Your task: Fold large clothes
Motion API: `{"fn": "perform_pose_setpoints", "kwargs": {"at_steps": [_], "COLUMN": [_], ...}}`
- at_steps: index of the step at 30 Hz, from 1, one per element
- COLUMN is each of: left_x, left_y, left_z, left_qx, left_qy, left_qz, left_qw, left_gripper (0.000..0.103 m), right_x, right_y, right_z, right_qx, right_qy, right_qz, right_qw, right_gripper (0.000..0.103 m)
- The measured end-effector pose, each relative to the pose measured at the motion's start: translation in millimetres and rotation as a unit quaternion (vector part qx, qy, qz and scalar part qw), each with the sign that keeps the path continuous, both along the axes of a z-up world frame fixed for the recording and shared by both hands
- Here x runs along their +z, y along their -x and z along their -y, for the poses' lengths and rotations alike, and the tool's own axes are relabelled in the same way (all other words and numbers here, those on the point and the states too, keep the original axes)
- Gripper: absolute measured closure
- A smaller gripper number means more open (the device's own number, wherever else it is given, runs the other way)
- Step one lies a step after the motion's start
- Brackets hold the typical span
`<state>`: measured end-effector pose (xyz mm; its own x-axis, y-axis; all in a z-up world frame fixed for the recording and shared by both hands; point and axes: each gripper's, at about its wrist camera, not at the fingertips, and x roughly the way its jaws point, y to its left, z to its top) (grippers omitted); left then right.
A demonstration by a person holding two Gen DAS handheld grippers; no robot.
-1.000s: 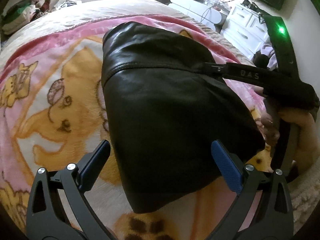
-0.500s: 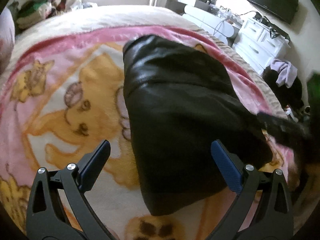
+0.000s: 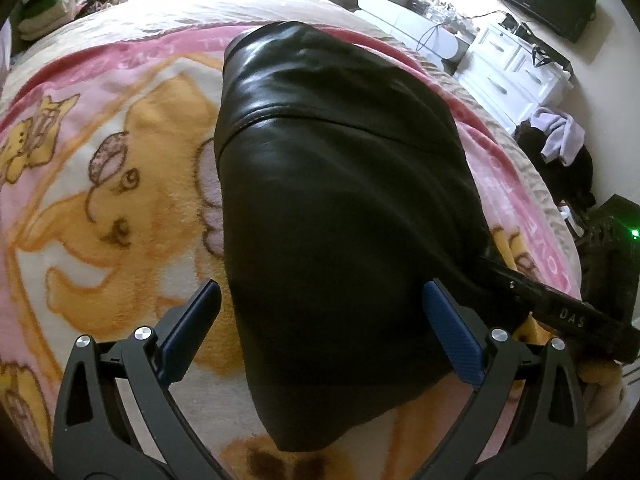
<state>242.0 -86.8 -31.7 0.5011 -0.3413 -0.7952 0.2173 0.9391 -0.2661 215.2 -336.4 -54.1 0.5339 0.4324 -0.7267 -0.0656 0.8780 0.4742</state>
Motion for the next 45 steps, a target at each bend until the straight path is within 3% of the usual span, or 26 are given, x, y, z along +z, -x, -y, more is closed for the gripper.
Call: {"fn": "perform_pose_setpoints", "kwargs": {"at_steps": [3,6,15,24,40,45], "left_x": [2,6,14,34,53,48], "left_y": [1,3,11,32,86,100], "left_z": [3,5,7,4,-15,-19], "left_qx": [-0.001,0.001,-0.007,-0.010,-0.010,-0.008], "left_qy": [-0.004,-0.010,-0.026,-0.025,-0.007,-0.020], "left_qz": [0.000,0.002,-0.001,0.022,0.052,0.051], "left_qw": [1.0000,1.0000,0.9996,0.9994,0.9986,0.9985], "left_gripper": [0.009,0.009,0.009,0.009,0.009,0.009], "right_x": [2,4,11,25,61,64], "right_y": [4,7,25,65,129,141], "right_z": [2,7,12,17,-9,-12], "right_qx": [-0.008,-0.022,-0.047,-0.069,-0.062,-0.059], "right_qy": [-0.008,-0.003,-0.004,0.009,0.042,0.053], "right_qz": [0.006,0.010,0.026,0.059,0.133,0.149], "right_qw": [1.000,1.000,0.999,0.996,0.988,0.986], "right_gripper": [0.045,0.021,0.015,0.010,0.005,0.004]}}
